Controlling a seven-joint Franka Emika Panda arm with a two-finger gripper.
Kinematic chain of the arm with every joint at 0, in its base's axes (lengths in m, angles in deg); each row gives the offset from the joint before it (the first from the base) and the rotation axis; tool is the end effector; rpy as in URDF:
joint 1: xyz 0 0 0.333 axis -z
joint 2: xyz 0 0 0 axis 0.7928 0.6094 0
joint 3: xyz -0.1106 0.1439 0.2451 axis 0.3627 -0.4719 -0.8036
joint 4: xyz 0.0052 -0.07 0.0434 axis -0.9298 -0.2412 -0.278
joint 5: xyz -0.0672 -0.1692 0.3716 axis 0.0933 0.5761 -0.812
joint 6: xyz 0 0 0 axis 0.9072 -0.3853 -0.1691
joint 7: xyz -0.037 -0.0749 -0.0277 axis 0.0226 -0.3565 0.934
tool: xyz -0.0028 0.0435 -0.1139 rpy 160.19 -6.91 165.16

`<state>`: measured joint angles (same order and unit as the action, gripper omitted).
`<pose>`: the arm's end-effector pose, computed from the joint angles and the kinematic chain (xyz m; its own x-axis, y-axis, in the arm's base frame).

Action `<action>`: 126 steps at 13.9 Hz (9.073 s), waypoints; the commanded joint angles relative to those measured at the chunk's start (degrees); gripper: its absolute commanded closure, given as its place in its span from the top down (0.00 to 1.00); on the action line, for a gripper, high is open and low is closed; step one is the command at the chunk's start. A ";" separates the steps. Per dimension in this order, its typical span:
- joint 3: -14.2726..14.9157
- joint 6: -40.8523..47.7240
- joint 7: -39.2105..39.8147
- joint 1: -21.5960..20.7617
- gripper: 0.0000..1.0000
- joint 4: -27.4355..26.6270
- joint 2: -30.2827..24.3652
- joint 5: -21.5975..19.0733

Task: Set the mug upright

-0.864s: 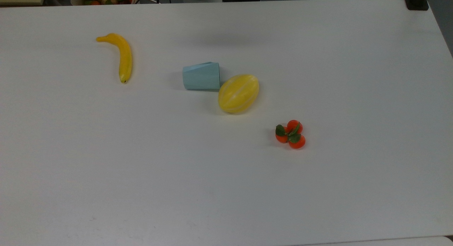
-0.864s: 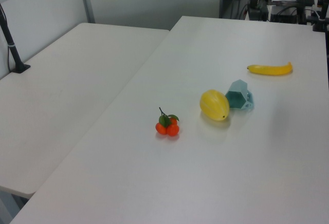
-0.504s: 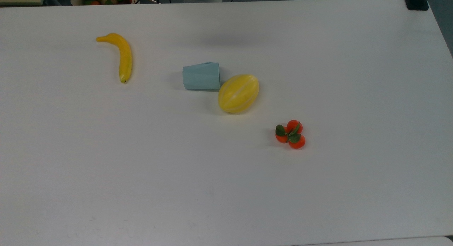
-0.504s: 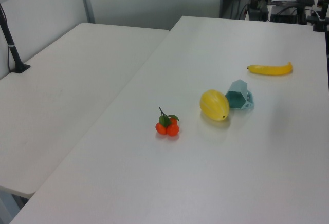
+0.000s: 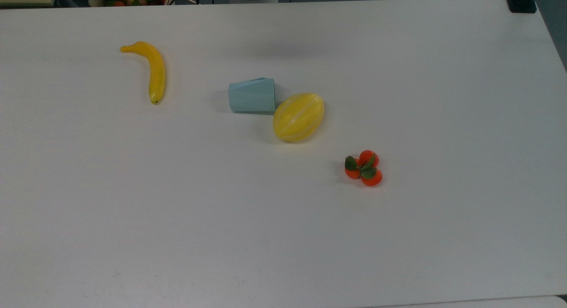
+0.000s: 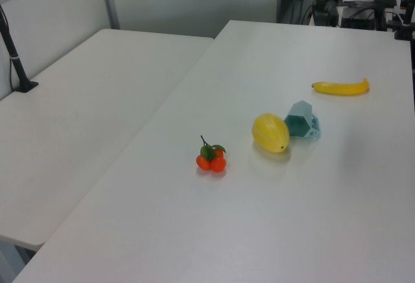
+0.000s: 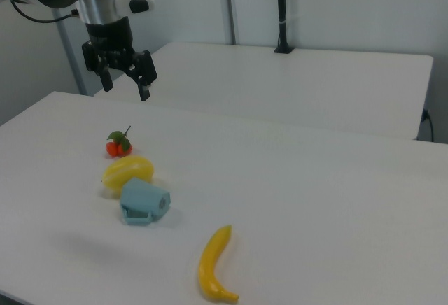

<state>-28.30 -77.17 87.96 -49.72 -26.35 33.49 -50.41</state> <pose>0.5668 -0.0120 0.6180 0.9941 0.0689 0.0835 0.0756 -0.9939 -0.0798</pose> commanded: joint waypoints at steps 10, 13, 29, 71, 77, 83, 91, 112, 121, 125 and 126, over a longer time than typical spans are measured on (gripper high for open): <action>0.54 7.18 -1.41 -2.46 1.00 -0.09 -2.33 0.03; -6.20 7.21 -12.20 -3.09 1.00 -0.33 -2.24 2.12; -21.08 -20.73 -35.68 -4.31 1.00 -27.32 1.88 32.18; -18.10 -14.28 -24.57 1.05 0.00 -19.09 7.35 20.30; -18.45 -6.41 -20.07 -3.43 0.00 -14.05 11.90 7.51; -18.36 -13.16 -7.58 -2.91 0.00 -18.79 14.81 1.26; -18.18 -18.81 -6.00 -2.82 0.06 -20.03 17.36 1.35; -4.06 7.91 -20.58 -5.44 1.00 -0.34 -3.28 1.53; 4.49 -3.69 -8.75 -9.68 1.00 -1.57 -1.89 2.14; 5.19 -3.69 -3.44 -9.68 1.00 -1.66 -1.27 2.49; 5.28 -3.60 -3.45 -9.68 1.00 -1.74 -1.18 2.49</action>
<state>-24.68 -79.57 82.18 -58.01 -26.94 32.84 -47.70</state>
